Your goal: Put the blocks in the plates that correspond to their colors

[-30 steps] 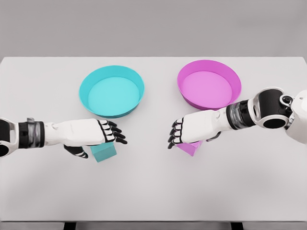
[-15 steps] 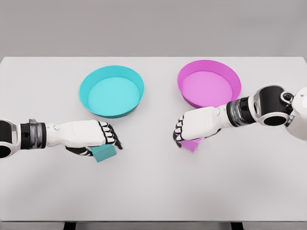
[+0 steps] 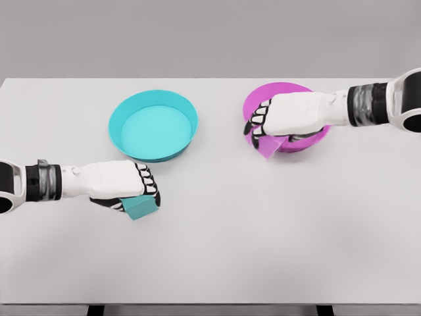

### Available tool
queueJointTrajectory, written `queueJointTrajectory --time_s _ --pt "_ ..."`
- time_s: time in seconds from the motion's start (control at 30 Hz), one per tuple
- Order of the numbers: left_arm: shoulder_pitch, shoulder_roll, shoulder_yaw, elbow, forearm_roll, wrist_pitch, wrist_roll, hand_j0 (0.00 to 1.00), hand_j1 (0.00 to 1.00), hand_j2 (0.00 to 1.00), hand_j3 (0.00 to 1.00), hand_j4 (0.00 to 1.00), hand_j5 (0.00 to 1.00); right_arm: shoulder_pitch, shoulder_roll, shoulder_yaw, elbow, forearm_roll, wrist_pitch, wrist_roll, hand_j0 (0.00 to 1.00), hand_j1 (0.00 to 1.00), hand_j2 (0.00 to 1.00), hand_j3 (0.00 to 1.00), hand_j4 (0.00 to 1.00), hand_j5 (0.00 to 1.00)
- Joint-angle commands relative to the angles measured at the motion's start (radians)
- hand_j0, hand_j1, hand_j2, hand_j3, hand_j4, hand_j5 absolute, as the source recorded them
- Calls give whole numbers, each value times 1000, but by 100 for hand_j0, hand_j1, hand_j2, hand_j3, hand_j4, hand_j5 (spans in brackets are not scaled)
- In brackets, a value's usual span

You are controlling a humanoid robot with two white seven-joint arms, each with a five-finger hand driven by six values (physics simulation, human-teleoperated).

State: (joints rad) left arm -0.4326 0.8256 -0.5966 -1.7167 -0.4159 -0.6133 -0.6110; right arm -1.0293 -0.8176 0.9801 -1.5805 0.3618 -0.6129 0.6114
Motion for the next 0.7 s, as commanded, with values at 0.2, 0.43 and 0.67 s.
queueJointTrajectory --time_s 0.2,0.43,0.67 --pt "-31 3 5 -24 26 2 0 51 51 51 51 51 51 -3 89 -110 327 35 2 -1 60 60 60 60 60 60" --pt "-71 6 6 -27 72 2 0 51 51 51 51 51 51 -38 189 -23 447 114 2 -1 60 60 60 60 60 60" --pt "-118 3 11 -24 111 2 0 51 51 51 51 51 51 -61 230 34 533 138 2 -1 62 62 62 62 62 62"
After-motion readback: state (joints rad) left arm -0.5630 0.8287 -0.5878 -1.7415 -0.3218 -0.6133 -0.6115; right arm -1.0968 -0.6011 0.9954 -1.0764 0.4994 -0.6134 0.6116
